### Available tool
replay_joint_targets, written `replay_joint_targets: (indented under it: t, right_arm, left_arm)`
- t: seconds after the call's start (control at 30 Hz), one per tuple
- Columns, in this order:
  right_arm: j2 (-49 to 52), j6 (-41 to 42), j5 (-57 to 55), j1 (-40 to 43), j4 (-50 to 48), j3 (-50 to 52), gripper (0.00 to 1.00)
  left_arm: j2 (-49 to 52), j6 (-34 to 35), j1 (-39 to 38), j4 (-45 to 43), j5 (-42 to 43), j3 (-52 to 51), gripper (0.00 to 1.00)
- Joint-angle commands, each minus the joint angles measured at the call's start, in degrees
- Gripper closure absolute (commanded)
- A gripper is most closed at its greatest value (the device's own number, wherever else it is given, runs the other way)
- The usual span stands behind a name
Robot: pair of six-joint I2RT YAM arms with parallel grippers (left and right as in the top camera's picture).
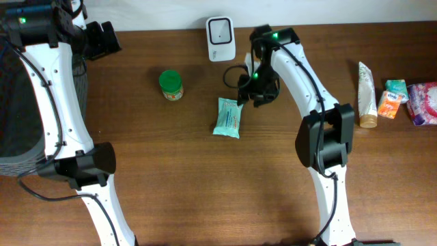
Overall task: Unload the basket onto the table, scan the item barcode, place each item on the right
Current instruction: 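Hold the wipes pack barcode up to the scanner with the right gripper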
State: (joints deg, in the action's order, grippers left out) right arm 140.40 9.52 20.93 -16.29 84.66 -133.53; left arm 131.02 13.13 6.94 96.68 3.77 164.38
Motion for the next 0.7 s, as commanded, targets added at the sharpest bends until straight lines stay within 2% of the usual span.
replay_joint_targets:
  t: [0.0, 0.07, 0.23, 0.3, 0.33, 0.37, 0.5, 0.57, 0.67]
  right_arm:
    - [-0.39, 7.61, -5.22, -2.71, -0.94, 0.02, 0.48]
    - [-0.39, 13.66, -8.96, -4.72, -3.87, 3.06, 0.48]
    - [-0.39, 19.19, -11.56, -9.20, -12.11, 12.17, 0.50]
    - [-0.39, 19.52, -11.78, -9.57, -13.70, 13.88, 0.82]
    - [-0.42, 19.50, -11.76, -9.57, -14.25, 13.84, 0.91]
    - [-0.46, 19.39, -11.78, -9.57, -14.53, 13.35, 0.94]
    - [-0.52, 10.14, -15.26, -9.35, -17.33, 5.31, 0.96]
    - [-0.52, 8.46, -22.62, -9.35, -22.53, 0.98, 0.96]
    - [-0.46, 6.62, -26.67, -8.74, -34.75, 0.13, 0.96]
  left_arm:
    - [-1.92, 0.11, 0.37, 0.02, -0.59, 0.68, 0.01]
    - [-1.92, 0.11, 0.37, 0.02, -0.59, 0.68, 0.01]
    - [-1.92, 0.11, 0.37, 0.02, -0.59, 0.68, 0.01]
    - [-1.92, 0.11, 0.37, 0.02, -0.59, 0.68, 0.01]
    - [-1.92, 0.11, 0.37, 0.02, -0.59, 0.68, 0.01]
    - [-1.92, 0.11, 0.37, 0.02, -0.59, 0.68, 0.01]
    - [-1.92, 0.11, 0.37, 0.02, -0.59, 0.68, 0.01]
    - [-1.92, 0.11, 0.37, 0.02, -0.59, 0.68, 0.01]
    - [-1.92, 0.11, 0.37, 0.02, -0.59, 0.68, 0.01]
